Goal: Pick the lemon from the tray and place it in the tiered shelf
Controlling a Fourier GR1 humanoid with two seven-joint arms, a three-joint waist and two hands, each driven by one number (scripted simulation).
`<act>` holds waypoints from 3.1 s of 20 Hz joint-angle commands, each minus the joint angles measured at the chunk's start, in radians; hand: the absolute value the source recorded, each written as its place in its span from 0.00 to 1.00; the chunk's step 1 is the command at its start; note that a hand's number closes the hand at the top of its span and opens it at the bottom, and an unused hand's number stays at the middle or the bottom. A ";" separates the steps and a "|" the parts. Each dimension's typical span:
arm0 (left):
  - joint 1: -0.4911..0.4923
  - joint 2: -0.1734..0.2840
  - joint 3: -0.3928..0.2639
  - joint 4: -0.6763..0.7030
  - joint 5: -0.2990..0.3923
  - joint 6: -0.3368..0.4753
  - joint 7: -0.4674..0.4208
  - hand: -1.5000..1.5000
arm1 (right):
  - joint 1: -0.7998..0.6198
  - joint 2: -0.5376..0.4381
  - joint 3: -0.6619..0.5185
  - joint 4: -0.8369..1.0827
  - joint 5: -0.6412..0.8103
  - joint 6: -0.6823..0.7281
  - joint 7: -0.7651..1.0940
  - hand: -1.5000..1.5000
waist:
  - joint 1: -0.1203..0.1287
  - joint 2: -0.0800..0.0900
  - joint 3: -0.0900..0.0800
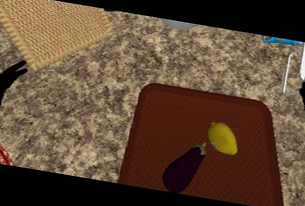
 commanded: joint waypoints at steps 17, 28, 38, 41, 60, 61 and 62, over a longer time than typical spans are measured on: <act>0.082 -0.029 0.064 0.010 0.122 -0.174 0.031 0.50 | 0.092 0.399 0.504 -0.275 0.690 -0.517 0.434 0.00 | -0.042 -0.041 -0.039; 0.125 -0.031 0.064 -0.009 0.110 -0.163 0.027 0.50 | -0.015 0.217 0.491 -0.374 1.069 0.011 1.042 0.00 | -0.035 -0.047 -0.044; 0.142 -0.047 0.051 -0.082 0.084 -0.158 0.045 0.50 | -0.156 0.256 0.562 -0.425 0.997 0.590 1.305 0.00 | -0.018 -0.038 -0.038; 0.091 -0.025 0.075 -0.070 0.108 -0.192 0.098 0.50 | -0.160 0.240 0.527 -0.428 0.974 0.666 1.306 0.00 | -0.026 -0.037 -0.037; 0.106 -0.142 0.169 0.021 -0.013 -0.266 0.019 0.50 | -0.107 0.267 0.331 -0.205 1.158 0.588 0.971 0.00 | -0.030 -0.035 -0.037; 0.048 -0.127 0.160 -0.064 -0.013 -0.216 0.157 0.50 | -0.176 0.298 0.318 -0.133 1.155 0.581 0.954 0.00 | -0.028 -0.034 -0.037; 0.102 -0.153 0.156 -0.047 -0.023 -0.237 0.085 0.50 | -0.100 0.338 0.377 -0.091 1.216 0.479 0.957 0.00 | -0.027 -0.034 -0.037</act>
